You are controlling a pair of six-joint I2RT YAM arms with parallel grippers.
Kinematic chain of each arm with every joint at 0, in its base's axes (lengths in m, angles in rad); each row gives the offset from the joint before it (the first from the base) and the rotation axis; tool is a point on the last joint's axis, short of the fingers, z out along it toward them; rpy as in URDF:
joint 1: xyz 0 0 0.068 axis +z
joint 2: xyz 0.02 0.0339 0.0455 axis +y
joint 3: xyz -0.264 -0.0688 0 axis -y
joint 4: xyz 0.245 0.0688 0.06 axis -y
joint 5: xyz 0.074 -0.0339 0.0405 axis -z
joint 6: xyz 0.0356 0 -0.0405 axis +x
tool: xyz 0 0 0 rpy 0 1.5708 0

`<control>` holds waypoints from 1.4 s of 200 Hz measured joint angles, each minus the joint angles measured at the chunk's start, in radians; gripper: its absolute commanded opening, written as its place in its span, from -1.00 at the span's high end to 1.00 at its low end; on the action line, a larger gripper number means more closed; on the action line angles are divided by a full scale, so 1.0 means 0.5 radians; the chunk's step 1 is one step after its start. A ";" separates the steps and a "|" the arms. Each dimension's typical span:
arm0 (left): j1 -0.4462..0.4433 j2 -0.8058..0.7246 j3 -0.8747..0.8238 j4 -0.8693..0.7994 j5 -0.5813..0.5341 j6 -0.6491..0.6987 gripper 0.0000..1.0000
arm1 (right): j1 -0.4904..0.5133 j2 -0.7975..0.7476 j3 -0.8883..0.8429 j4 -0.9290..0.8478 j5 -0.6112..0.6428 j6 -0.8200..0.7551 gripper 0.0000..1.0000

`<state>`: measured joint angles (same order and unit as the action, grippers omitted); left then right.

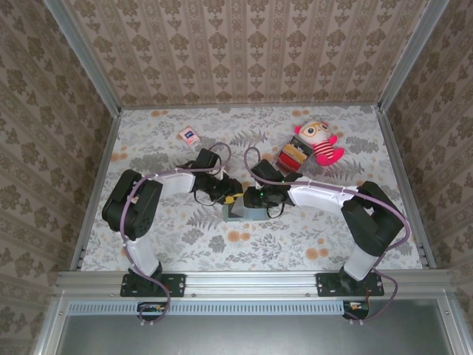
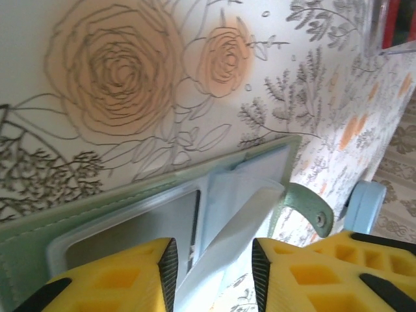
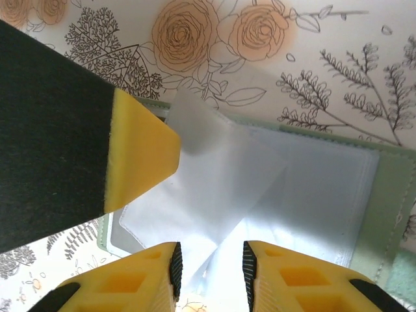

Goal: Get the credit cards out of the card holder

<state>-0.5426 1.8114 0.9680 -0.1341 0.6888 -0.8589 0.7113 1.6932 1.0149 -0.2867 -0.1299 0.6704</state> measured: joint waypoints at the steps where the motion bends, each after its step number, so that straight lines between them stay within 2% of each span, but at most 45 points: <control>1: 0.000 0.000 -0.001 0.002 0.001 -0.001 0.18 | 0.000 0.000 -0.003 0.001 -0.003 0.005 0.33; 36: 0.002 0.000 -0.041 0.109 0.085 -0.010 0.11 | -0.040 -0.068 -0.071 -0.001 -0.011 0.092 0.25; 89: -0.001 -0.049 -0.140 0.301 0.211 -0.065 -0.12 | -0.177 -0.472 -0.146 -0.018 0.106 0.184 -0.02; 152: -0.096 -0.189 -0.140 0.362 0.269 -0.066 -0.22 | -0.285 -0.572 -0.151 -0.084 0.185 0.185 -0.06; 236: -0.258 -0.082 -0.089 0.407 0.287 -0.112 -0.25 | -0.323 -0.621 -0.171 -0.115 0.202 0.185 -0.10; 280: -0.260 0.060 -0.045 0.411 0.182 -0.146 -0.16 | -0.336 -0.632 -0.200 -0.122 0.202 0.185 -0.11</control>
<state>-0.6727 1.8416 0.9455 0.0715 0.7795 -0.9318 0.5430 1.3769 0.9150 -0.3477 -0.0288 0.7631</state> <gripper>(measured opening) 0.592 0.552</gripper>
